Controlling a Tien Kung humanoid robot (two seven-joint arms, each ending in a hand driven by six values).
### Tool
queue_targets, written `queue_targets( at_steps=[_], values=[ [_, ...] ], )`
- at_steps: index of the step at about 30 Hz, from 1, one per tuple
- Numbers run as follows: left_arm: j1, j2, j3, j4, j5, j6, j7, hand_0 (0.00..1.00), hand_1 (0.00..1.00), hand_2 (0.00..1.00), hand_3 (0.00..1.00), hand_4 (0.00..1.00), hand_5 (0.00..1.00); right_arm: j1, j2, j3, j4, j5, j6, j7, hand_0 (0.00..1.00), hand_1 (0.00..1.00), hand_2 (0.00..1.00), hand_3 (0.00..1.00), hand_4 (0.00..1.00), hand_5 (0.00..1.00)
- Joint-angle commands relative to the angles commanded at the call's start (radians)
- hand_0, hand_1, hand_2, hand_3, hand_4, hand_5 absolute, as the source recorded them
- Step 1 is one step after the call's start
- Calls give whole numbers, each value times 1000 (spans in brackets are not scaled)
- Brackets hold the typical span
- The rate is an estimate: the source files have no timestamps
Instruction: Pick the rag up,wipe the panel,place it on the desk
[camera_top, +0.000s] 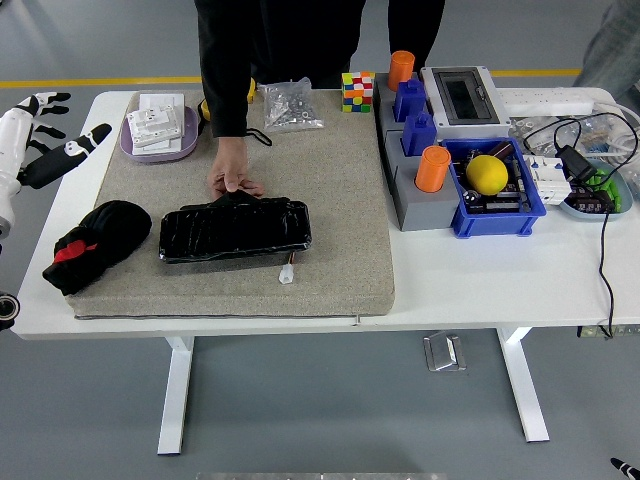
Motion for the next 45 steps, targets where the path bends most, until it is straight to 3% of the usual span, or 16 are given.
queue_targets(
  at_steps=[13,26,36,38,42,43,45],
  values=[
    [21,-7,-118,-129,4,-13,20,377,585,744,806,998,896,-15,7,-43,-7,24,13,-4,771,617,710,629,998,548],
    [28,-38,-157,-166,1,-14,22,384,597,737,798,998,887,-14,9,-63,-9,34,16,-8,771,617,711,628,998,549],
    [32,4,-171,-228,-1,-39,53,382,596,731,792,998,855,-15,13,-79,-13,42,15,-9,771,618,711,628,998,549],
    [33,13,-173,-237,-5,-40,54,381,597,728,785,998,804,-14,14,-79,-11,41,15,-9,771,618,711,628,998,551],
    [32,25,-173,-242,-11,-42,55,381,597,728,785,998,804,-12,16,-82,-11,42,14,-9,771,618,711,628,998,551],
    [31,27,-172,-240,-11,-43,55,381,597,726,783,998,745,-12,17,-83,-11,43,14,-9,772,618,711,629,998,552],
    [30,29,-172,-237,-10,-48,60,381,597,726,783,998,745,-11,18,-86,-11,44,13,-9,772,618,711,629,998,552]
  ],
)
